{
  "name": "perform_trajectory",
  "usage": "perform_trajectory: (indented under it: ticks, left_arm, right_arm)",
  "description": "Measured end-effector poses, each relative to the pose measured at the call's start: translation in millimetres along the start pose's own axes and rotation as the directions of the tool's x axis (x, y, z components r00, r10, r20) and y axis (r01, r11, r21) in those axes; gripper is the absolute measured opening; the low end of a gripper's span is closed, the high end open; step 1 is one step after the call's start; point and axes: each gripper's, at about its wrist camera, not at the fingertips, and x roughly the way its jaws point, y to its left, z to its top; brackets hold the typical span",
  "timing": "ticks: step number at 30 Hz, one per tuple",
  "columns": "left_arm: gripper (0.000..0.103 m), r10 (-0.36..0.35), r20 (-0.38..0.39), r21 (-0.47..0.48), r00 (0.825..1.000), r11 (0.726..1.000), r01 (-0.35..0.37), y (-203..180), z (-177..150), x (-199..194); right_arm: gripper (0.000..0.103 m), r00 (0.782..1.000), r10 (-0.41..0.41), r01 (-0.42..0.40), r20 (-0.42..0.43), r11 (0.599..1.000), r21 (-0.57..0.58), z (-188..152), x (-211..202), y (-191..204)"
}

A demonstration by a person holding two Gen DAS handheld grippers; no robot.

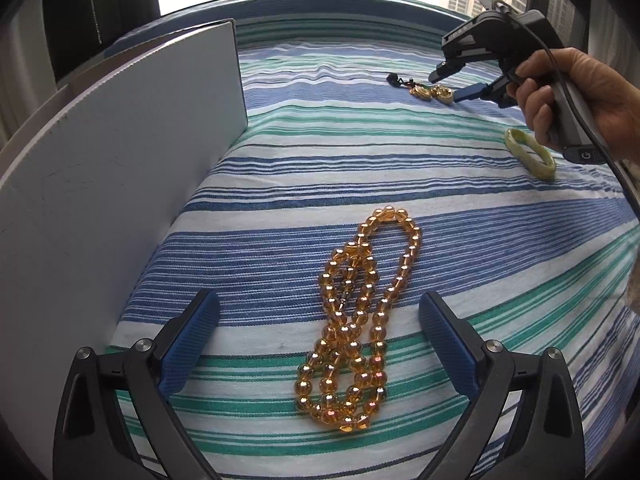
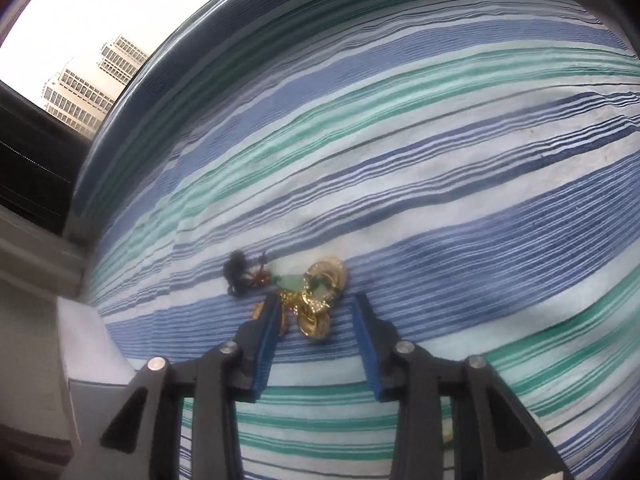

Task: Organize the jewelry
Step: 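Lift the amber necklace with the left tool while the right tool grasps the gold earrings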

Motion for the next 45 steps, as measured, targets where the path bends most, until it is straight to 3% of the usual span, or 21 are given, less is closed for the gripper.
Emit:
perform_trajectory:
  ticks: [1,3,6,12,17,23,25,29,32,36,40,45]
  left_arm:
    - [0.099,0.0,0.0,0.0,1.0,1.0,0.0,0.0,0.0,0.0]
    - [0.099,-0.001,0.0,0.0,1.0,1.0,0.001,-0.1,0.2,0.3]
    - [0.099,-0.001,0.0,-0.001,1.0,1.0,0.001,-0.4,0.5,1.1]
    - [0.099,-0.001,0.0,-0.001,1.0,1.0,0.001,-0.3,0.5,1.1]
    - [0.1,-0.001,0.0,-0.001,1.0,1.0,0.001,-0.3,0.6,1.1]
    - [0.1,-0.001,0.0,-0.001,1.0,1.0,0.001,-0.5,0.7,1.1]
    - [0.1,-0.001,0.0,-0.001,1.0,1.0,0.001,-0.6,0.8,1.2]
    - [0.1,-0.001,0.0,-0.001,1.0,1.0,0.001,-0.7,-0.1,1.6]
    - [0.1,-0.001,0.001,-0.001,1.0,1.0,0.001,-0.5,-0.7,2.0]
    - [0.1,-0.001,0.001,-0.002,1.0,1.0,0.001,-0.6,-1.5,2.6]
    - [0.101,-0.002,0.0,-0.001,1.0,1.0,0.002,-0.7,-2.3,3.5]
    - [0.102,-0.012,-0.061,0.02,0.998,1.0,0.013,-1.8,2.4,7.2]
  right_arm:
    - [0.039,1.0,-0.007,0.007,0.003,1.0,-0.02,0.7,1.7,4.1]
    - [0.022,0.999,-0.049,0.047,-0.016,0.996,-0.079,-0.5,5.0,13.0]
    - [0.016,0.998,-0.05,0.046,-0.025,0.99,-0.132,-4.9,-0.8,16.8]
    - [0.016,0.996,0.081,-0.085,-0.032,0.976,-0.199,-33.2,-52.3,13.6]
    - [0.016,0.983,0.154,-0.173,-0.095,0.954,-0.246,-85.8,-98.1,-5.1]
    - [0.016,0.963,0.218,-0.248,-0.16,0.947,-0.204,-160.9,-141.0,-53.1]
    - [0.016,0.97,0.196,-0.222,-0.143,0.955,-0.197,-184.7,-148.0,-68.9]
    - [0.02,0.997,0.062,-0.069,-0.039,0.978,-0.196,-215.0,-157.0,-97.8]
    - [0.043,0.999,-0.011,0.017,0.03,0.973,-0.232,-228.8,-163.4,-110.7]
    - [0.045,0.997,-0.023,0.041,0.068,0.958,-0.283,-238.2,-170.8,-111.3]
    - [0.045,0.997,0.002,0.03,0.08,0.92,-0.391,-233.0,-175.4,-88.1]
    - [0.045,1.0,-0.022,0.026,0.013,0.818,-0.574,-209.6,-141.8,-41.1]
